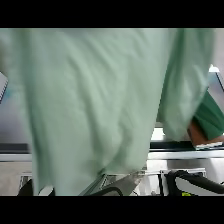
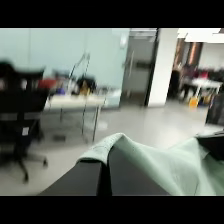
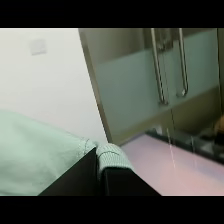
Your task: Fold the shirts.
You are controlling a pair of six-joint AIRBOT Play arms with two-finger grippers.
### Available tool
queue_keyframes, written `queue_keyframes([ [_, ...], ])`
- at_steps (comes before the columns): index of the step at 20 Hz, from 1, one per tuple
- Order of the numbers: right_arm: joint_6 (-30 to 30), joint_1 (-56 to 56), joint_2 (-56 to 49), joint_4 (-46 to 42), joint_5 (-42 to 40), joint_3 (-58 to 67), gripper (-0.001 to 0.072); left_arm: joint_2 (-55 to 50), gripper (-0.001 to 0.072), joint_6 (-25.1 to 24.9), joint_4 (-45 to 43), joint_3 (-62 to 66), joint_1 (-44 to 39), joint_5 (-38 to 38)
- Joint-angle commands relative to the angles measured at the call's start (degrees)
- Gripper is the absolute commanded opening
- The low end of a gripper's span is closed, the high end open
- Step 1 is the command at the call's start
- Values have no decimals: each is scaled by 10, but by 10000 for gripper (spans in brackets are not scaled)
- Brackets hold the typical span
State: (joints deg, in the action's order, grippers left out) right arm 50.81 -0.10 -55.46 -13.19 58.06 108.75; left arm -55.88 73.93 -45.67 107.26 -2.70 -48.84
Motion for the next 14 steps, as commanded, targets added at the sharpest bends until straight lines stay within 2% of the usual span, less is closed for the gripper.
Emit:
queue_keyframes([
  [1,-25,4,-94,-51,-47,-120,16,-123,13,-61,2,-109,0,34],
  [4,-31,4,-237,-83,-135,-165,16,-301,13,-75,2,-121,7,60],
  [7,-31,4,-371,-63,-218,-163,18,-462,18,-63,24,-56,21,33],
  [8,-30,3,-398,-56,-223,-159,32,-498,149,-63,37,-27,26,6],
  [9,-30,1,-417,-50,-216,-157,215,-526,658,-62,43,0,32,-26],
  [10,-30,-2,-423,-50,-210,-157,382,-544,663,-53,54,25,39,-60],
  [12,-31,-15,-416,-53,-187,-152,382,-560,663,-28,60,75,62,-129],
  [14,-30,-45,-395,-64,-127,-140,382,-553,663,5,67,116,92,-195],
])
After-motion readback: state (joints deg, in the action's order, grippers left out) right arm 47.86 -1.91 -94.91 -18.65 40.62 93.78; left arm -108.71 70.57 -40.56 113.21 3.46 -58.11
